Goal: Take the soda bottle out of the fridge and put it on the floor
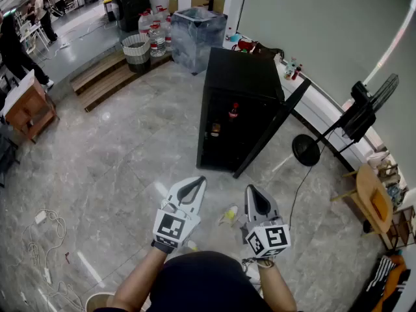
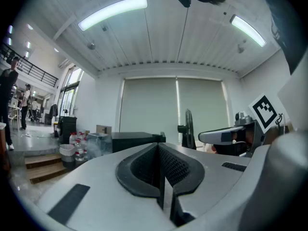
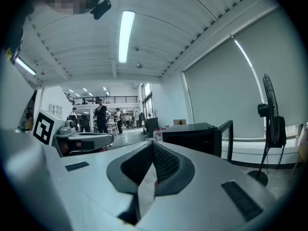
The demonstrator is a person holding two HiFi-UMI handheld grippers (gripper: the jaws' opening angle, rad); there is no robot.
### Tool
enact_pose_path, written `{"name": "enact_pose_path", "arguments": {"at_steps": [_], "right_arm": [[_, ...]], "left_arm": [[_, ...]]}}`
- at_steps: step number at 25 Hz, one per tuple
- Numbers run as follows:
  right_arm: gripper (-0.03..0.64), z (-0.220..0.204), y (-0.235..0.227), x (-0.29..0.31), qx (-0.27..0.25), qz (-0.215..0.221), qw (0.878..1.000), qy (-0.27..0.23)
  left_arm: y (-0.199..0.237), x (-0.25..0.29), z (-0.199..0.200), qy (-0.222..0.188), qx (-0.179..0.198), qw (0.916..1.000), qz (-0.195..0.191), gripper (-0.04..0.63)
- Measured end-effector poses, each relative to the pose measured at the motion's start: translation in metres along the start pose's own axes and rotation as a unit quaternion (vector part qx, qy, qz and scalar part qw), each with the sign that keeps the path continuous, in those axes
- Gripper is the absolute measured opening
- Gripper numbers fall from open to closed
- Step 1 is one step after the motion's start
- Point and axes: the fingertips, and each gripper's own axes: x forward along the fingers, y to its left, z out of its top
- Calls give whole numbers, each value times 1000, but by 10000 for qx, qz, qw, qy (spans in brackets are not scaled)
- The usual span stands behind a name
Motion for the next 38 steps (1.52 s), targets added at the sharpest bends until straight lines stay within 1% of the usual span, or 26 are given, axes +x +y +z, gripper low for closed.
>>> {"name": "enact_pose_path", "arguments": {"at_steps": [6, 9, 11, 17, 30, 34, 35, 36, 37, 38], "right_arm": [[-3, -4, -2, 3, 42, -34, 10000, 1], [-3, -5, -8, 2, 83, -295, 9995, -90], [-3, -6, -11, 1, 73, -374, 9992, -85], [-3, -9, -14, -4, 74, -348, 9994, -45], [-3, -20, -27, -5, 62, -477, 9988, 89], [-2, -20, -27, 2, 84, -470, 9989, 21], [66, -20, -24, 4, 186, -379, 9991, -50], [225, -19, -21, 7, 307, -252, 9991, -118], [279, -20, -19, 11, 385, -137, 9991, -148], [285, -22, -18, 15, 375, -58, 9992, -120]], "left_arm": [[1, -1, -8, 81, 59, 9999, 33, 17], [1, -5, -11, 126, 51, 9999, 38, 17], [0, -5, -12, 146, 67, 9999, 23, 17], [-8, -4, -12, 160, 70, 9998, -49, 17], [-4, 2, -20, 178, -48, 9998, 17, 17], [0, 2, -23, 183, -61, 9998, 41, 17], [1, 2, -24, 192, -72, 9998, 46, 17], [2, 3, -26, 198, -84, 9998, 47, 17], [3, 4, -27, 200, -96, 9997, 42, 17], [5, 6, -29, 208, -101, 9997, 32, 17]]}}
